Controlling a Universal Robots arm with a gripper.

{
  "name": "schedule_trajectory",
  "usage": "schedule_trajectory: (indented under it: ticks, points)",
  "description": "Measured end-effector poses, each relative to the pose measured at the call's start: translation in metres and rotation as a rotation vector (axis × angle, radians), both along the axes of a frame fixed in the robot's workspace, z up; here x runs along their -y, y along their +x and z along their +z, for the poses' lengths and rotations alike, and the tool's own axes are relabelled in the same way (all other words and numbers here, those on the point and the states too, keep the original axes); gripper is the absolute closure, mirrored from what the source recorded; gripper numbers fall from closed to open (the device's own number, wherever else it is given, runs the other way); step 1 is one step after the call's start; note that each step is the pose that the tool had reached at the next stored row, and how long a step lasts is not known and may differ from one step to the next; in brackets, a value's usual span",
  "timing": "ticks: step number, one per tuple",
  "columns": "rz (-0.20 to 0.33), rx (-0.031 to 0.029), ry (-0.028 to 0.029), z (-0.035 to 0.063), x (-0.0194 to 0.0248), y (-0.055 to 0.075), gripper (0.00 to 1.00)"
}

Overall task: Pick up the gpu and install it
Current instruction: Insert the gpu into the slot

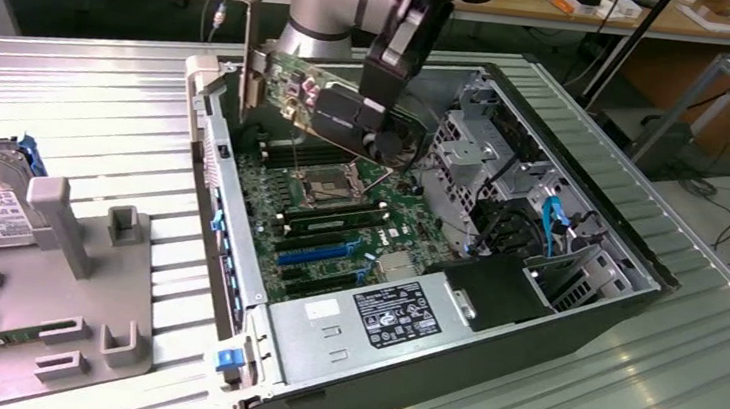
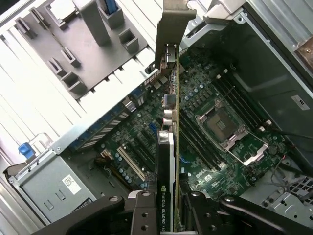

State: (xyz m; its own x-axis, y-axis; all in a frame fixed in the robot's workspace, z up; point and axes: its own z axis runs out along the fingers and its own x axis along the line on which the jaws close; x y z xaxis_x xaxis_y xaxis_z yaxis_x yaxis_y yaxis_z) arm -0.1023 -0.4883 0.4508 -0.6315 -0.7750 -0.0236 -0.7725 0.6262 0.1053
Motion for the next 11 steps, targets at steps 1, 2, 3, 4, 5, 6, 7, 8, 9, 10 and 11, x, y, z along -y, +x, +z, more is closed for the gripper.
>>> schedule_trajectory:
  ticks: [1,2,3,4,5,6,7,8,9,10,11]
  points:
    - [0.015,0.0,0.0,0.0,0.0,0.0,0.73]
    - [0.024,0.0,0.0,0.0,0.0,0.0,0.73]
    - [0.032,0.0,0.0,0.0,0.0,0.0,0.73]
    - [0.045,0.0,0.0,0.0,0.0,0.0,0.73]
    - [0.058,0.0,0.0,0.0,0.0,0.0,0.73]
    - [0.067,0.0,0.0,0.0,0.0,0.0,0.73]
    - [0.076,0.0,0.0,0.0,0.0,0.0,0.73]
    - [0.084,0.0,-0.0001,0.0,0.0,0.0,0.73]
    - [0.093,0.0,0.0,0.0,0.0,0.0,0.73]
    - [0.104,0.0,0.0,0.0,0.0,0.0,0.73]
    - [0.125,0.0,-0.0001,0.0,0.0,0.0,0.73]
